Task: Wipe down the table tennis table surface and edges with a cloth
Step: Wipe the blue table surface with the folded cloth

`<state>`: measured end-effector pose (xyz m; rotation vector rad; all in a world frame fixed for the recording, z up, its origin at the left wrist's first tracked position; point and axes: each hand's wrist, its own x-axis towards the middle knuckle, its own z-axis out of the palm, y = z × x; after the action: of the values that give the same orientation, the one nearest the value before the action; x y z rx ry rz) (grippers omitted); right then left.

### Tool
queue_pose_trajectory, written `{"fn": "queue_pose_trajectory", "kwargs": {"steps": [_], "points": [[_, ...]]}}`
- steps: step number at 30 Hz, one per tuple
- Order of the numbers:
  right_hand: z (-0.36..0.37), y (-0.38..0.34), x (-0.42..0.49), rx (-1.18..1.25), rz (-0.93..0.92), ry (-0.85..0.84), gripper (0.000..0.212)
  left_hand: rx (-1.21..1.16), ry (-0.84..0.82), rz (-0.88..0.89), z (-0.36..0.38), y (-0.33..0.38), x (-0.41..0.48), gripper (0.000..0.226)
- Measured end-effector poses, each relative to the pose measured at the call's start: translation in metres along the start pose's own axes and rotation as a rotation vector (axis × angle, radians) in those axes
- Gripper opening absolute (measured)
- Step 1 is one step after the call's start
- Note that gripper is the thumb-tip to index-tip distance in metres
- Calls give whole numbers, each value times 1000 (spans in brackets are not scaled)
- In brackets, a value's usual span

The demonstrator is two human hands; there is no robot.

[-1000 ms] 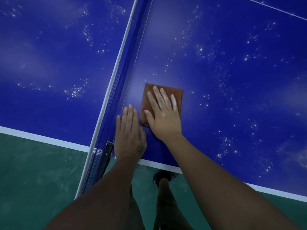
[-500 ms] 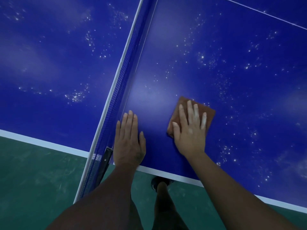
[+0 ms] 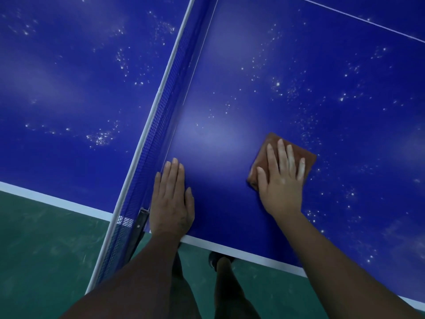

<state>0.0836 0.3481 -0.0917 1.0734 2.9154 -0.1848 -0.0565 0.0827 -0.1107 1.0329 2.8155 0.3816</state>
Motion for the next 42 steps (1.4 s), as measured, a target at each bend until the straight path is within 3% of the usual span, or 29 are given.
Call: {"fn": "queue_pose_trajectory", "kwargs": {"steps": [5, 13, 19, 26, 30, 36, 42], "points": [[1, -14, -9, -4, -53, -14, 64, 2, 10, -2, 1, 1, 1, 63], [5, -130, 57, 85, -320, 6, 60, -6, 13, 4, 4, -2, -1, 62], [3, -116, 92, 147, -243, 32, 60, -7, -18, 0, 5, -2, -1, 63], [-10, -29, 67, 48, 81, -18, 65, 2, -57, 2, 3, -1, -2, 64], [-14, -26, 31, -6, 211, -62, 70, -18, -54, 9, 1, 0, -1, 64], [-8, -109, 67, -3, -98, -15, 69, -24, -50, 20, -3, 0, 0, 64], [-6, -148, 141, 112, -98, 12, 72, -185, 1, 33, -11, 4, 13, 62]]}}
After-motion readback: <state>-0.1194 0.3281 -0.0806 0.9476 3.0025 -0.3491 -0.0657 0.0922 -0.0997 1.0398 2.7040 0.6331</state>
